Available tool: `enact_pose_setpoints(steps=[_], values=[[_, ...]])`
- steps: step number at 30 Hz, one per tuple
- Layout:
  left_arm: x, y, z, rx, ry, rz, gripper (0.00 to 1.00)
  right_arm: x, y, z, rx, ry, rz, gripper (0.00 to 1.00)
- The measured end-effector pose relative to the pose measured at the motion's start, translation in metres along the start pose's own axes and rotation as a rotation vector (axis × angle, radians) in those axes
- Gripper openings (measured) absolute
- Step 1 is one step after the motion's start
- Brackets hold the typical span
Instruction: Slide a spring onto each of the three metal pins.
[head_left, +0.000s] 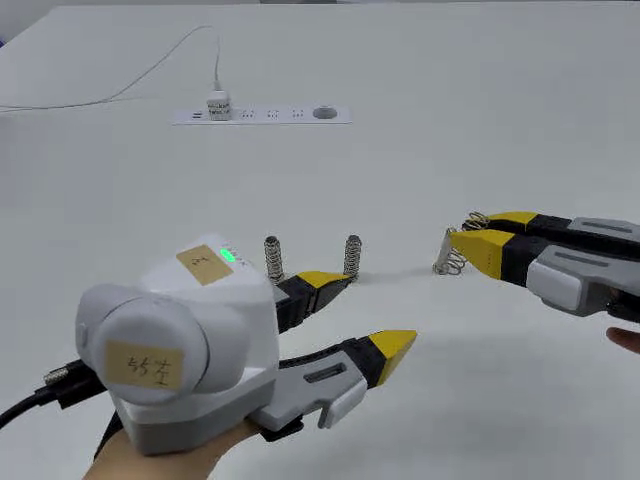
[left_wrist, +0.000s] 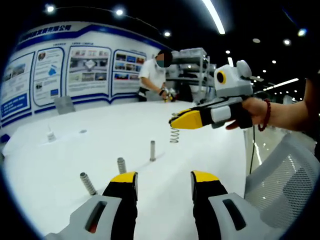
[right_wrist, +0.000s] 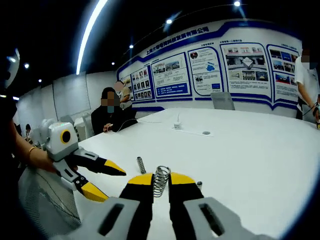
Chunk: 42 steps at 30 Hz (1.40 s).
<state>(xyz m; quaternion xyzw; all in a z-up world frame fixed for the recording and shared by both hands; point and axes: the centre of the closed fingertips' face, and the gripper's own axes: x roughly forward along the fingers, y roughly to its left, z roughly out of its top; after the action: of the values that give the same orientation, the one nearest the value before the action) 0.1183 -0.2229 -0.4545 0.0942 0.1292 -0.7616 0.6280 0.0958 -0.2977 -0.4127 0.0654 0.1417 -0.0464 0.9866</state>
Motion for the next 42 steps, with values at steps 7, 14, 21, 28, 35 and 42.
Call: enact_pose_setpoints(steps=[7,14,21,28,35,42], values=[[-0.007,0.018,-0.002,-0.013,0.018,0.062,0.51,0.006,-0.014,0.004,-0.047,-0.002,-0.025,0.12],[-0.013,0.031,0.0,-0.022,0.013,0.114,0.55,0.013,-0.029,0.007,-0.083,-0.005,-0.06,0.12],[-0.019,0.041,-0.002,-0.023,0.018,0.154,0.62,0.021,-0.042,0.006,-0.098,-0.004,-0.083,0.12],[-0.025,0.052,-0.003,-0.042,0.022,0.192,0.69,0.029,-0.058,0.002,-0.096,0.001,-0.103,0.12],[-0.028,0.062,-0.005,-0.054,0.022,0.224,0.75,0.036,-0.07,-0.004,-0.103,0.018,-0.127,0.12],[-0.03,0.07,-0.008,-0.065,0.026,0.256,0.82,0.043,-0.076,-0.015,-0.101,0.044,-0.138,0.13]])
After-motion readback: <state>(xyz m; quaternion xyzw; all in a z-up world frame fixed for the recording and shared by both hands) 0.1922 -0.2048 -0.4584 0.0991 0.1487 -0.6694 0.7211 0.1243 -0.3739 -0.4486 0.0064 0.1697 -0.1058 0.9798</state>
